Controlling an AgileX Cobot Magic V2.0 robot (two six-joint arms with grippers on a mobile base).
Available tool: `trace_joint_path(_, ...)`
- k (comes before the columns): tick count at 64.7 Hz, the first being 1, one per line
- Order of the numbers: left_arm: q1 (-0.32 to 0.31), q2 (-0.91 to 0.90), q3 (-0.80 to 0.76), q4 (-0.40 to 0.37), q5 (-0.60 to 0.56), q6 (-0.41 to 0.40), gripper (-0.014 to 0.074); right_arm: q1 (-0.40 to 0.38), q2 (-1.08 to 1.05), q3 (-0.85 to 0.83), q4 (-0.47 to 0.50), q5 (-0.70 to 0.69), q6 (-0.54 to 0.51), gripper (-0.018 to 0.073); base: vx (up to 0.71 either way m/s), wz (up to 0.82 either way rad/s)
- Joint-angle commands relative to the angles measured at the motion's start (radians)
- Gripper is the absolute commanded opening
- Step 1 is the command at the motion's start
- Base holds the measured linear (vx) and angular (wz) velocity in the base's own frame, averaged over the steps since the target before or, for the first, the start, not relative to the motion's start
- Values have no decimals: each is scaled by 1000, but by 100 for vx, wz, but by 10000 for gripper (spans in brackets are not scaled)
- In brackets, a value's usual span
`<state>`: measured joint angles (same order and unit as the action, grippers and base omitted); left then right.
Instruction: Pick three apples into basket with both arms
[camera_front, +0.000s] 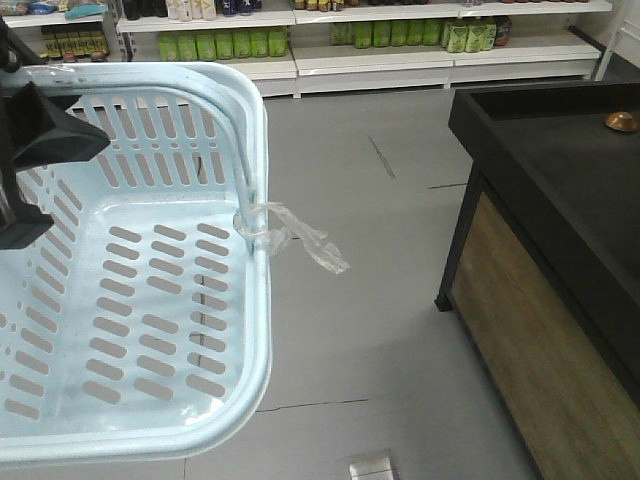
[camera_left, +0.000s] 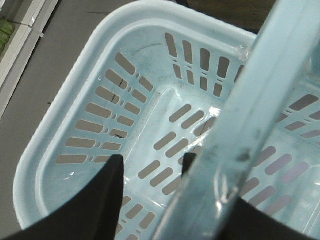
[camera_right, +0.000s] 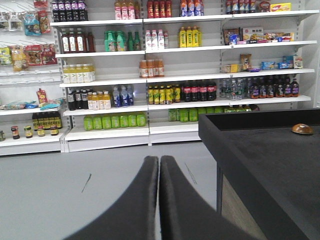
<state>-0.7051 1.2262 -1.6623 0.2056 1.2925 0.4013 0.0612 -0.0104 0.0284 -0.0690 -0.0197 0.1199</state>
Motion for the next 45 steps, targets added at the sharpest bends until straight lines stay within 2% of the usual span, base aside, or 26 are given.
trace_joint_path(1,-5,-25,-33,12,-42,-14,-6,0,-11,14,-9,-72,-2,-9,3,12)
trace_joint_path(45,-5,-25,-33,12,-42,-14,-6,0,-11,14,-9,-72,-2,-9,3,12)
